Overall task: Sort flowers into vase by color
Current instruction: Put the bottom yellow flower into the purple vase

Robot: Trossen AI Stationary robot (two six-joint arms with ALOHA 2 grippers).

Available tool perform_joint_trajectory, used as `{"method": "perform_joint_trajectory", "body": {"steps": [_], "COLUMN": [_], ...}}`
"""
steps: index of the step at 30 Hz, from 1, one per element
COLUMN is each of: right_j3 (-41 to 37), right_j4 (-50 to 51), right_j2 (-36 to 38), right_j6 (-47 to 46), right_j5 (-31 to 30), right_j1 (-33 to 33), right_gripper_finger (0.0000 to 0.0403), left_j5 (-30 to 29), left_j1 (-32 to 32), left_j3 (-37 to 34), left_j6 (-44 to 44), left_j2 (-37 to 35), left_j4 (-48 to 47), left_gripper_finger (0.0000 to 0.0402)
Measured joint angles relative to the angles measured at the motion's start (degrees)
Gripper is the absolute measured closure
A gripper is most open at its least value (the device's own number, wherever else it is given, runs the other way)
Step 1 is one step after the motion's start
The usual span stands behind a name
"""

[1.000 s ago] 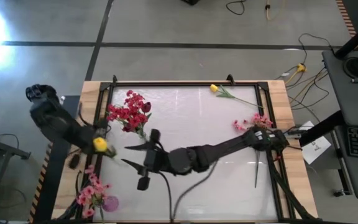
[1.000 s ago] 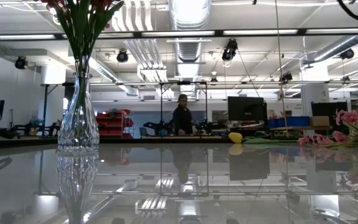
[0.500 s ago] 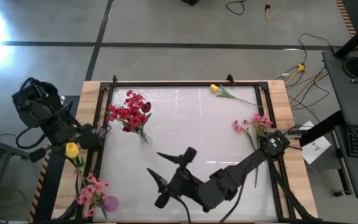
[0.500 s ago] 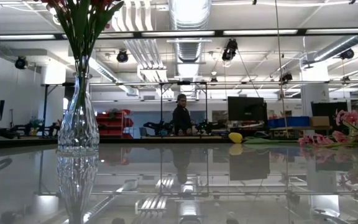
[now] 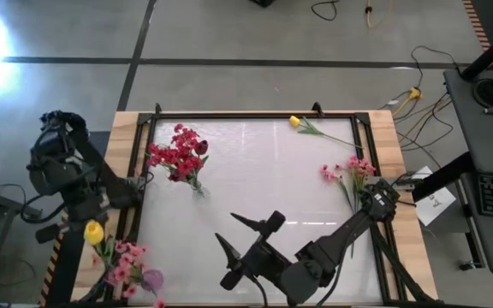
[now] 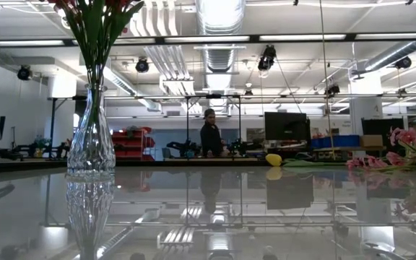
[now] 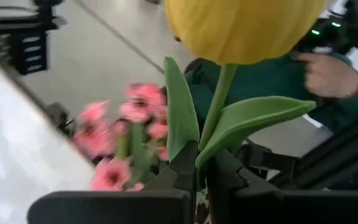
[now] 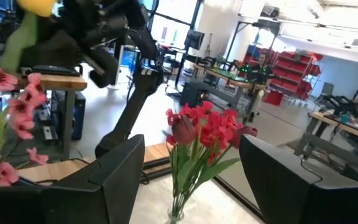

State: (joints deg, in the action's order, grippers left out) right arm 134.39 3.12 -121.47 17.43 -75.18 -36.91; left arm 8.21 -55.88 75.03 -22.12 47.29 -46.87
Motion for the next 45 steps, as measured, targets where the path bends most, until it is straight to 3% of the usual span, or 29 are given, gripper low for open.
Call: {"method": "perform_joint_trajectory", "body": {"steps": [8, 19, 26, 37, 45], "right_j3": [0.00, -0.02, -0.04, -0.04, -0.04], "right_j4": [1.04, 0.98, 1.12, 1.68, 11.48], "right_j2": [0.00, 0.00, 0.00, 0.00, 0.00], "right_j6": [-2.47, -2.91, -3.39, -4.46, -13.81], "right_j5": [-0.04, -0.04, -0.02, 0.05, 0.19], "right_j1": [-0.13, -0.02, 0.09, 0.60, 2.25], "right_gripper_finger": [0.0147, 0.0145, 0.0145, 0.0145, 0.0145], "left_j5": [-4.29, -5.80, -6.49, -8.53, -12.24], "left_j1": [-4.55, -5.49, -5.48, -5.48, -5.48], "left_j3": [-5.57, -3.63, -5.92, -15.16, -18.72], "left_j6": [2.90, 9.63, 9.65, 7.69, 3.24], "left_j2": [0.60, 2.27, 2.29, 1.68, 2.39], "left_j4": [5.09, 3.77, 3.23, 10.79, 9.24], "left_gripper_finger": [0.0401, 0.0401, 0.0401, 0.0401, 0.0391]}}
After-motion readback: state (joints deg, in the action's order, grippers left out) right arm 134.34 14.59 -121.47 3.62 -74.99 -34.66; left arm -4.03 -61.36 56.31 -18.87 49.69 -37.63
